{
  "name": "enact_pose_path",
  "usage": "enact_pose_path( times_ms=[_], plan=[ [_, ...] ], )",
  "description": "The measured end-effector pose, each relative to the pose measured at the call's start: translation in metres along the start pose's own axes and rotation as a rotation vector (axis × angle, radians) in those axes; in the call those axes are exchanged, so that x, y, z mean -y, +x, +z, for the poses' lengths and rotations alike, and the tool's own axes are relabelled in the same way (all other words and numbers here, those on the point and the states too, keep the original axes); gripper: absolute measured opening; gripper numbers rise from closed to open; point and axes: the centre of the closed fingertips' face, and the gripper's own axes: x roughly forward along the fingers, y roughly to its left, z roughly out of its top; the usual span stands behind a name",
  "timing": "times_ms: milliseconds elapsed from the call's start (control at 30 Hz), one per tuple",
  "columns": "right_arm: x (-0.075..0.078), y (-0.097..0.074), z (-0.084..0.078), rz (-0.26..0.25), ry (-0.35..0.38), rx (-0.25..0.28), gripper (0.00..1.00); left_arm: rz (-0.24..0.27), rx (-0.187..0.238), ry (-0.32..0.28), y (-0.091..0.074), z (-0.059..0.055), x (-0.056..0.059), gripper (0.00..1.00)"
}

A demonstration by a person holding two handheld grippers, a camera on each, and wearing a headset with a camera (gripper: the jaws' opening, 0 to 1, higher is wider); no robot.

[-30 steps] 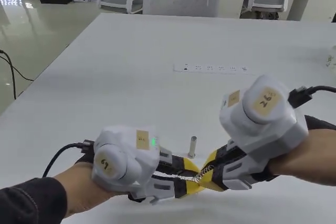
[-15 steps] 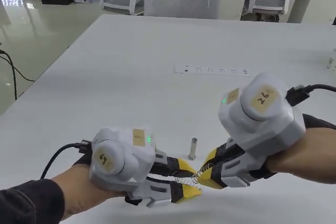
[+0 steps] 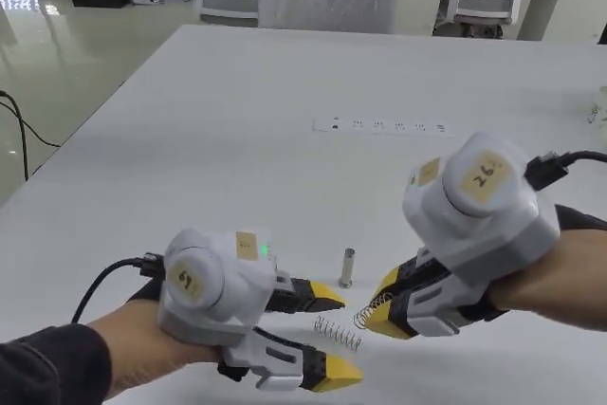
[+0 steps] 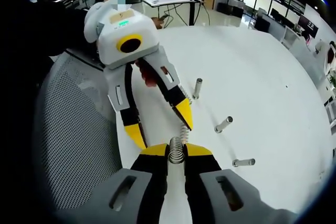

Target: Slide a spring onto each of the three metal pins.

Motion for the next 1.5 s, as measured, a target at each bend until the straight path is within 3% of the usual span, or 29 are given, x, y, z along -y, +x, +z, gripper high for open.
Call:
enact_pose_path(
  times_ms=[167,433,833,1500],
  plan=[
    [0.002,0.001,-0.002,-0.005,-0.004,-0.008,0.09,-0.002,-0.002,-0.02,-0.003,0.0,0.0,0.46],
    [0.003,0.0,-0.001,-0.004,-0.005,-0.005,0.09,-0.007,-0.023,-0.026,-0.017,-0.007,0.003,0.46],
    [0.005,0.001,0.003,0.0,-0.023,-0.014,0.09,0.047,-0.024,-0.058,-0.04,-0.021,-0.002,0.49],
    [0.016,-0.002,0.029,0.001,-0.103,-0.039,0.09,0.218,0.038,-0.143,-0.074,-0.036,-0.02,0.64]
  ],
)
